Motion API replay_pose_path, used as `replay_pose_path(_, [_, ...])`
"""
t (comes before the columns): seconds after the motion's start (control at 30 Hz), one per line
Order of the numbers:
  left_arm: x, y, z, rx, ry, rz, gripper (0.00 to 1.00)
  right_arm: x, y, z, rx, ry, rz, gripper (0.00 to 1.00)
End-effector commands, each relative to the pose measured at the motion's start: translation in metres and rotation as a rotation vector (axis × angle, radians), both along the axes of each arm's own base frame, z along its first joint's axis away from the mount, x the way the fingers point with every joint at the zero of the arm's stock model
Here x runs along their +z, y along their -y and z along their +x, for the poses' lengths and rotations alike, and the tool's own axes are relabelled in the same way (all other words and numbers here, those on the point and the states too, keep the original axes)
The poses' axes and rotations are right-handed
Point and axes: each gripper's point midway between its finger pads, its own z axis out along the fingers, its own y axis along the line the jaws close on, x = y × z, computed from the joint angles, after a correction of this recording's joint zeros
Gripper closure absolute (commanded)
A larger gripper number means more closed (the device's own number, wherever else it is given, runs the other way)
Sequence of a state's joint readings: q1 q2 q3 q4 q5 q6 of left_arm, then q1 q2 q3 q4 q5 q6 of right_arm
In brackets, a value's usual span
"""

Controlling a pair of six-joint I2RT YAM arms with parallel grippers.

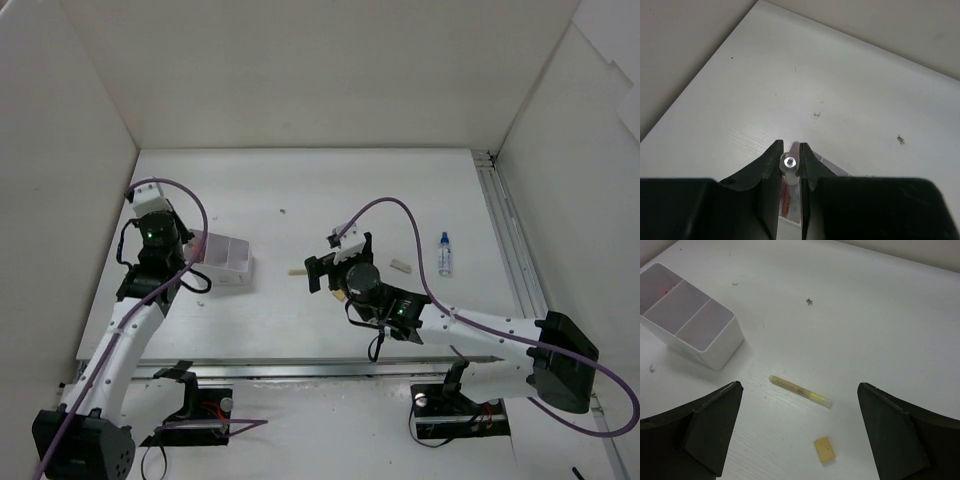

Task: Sort the stationery into containers
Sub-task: Place the pen in the storage box.

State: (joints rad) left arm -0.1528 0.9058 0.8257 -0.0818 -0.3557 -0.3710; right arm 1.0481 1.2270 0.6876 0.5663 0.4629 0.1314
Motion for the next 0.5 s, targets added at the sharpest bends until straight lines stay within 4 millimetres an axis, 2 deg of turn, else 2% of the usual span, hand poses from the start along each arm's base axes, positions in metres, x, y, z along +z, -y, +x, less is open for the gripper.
replay_pose_path(0.0, [0.014,-0.017,0.025,0.049,0.081,0.059,1.00,0.021,0.007,0.009,-0.074,0.021,0.036,0.02])
replay_pose_path(0.13, [-0.008,-0.013,0.042,0.017,0.015,0.073,1.00,0.015,0.005,0.009,-0.067,0.000,0.005,0.02])
replay_pose_path(0.27, [-0.025,-0.014,0.043,0.026,-0.022,0.067,1.00,0.009,0.008,0.013,-0.090,-0.011,-0.008,0.02])
replay_pose_path(0.3, [-0.030,-0.013,0.042,0.026,-0.031,0.061,0.97,0.007,0.009,0.013,-0.094,-0.025,-0.005,0.02])
replay_pose_path(0.33, [-0.031,-0.013,0.042,0.024,-0.032,0.056,0.90,0.005,0.008,0.012,-0.094,-0.034,-0.009,0.02])
replay_pose_path(0.37, [-0.031,-0.010,0.043,0.008,-0.032,0.049,0.69,0.003,0.006,0.012,-0.088,-0.042,-0.009,0.02])
replay_pose_path(0.43, [-0.030,-0.008,0.041,0.001,-0.033,0.039,0.58,-0.002,0.007,0.013,-0.097,-0.066,-0.022,0.02])
replay_pose_path(0.47, [-0.030,-0.006,0.040,-0.006,-0.037,0.033,0.42,-0.005,0.007,0.014,-0.104,-0.076,-0.027,0.02])
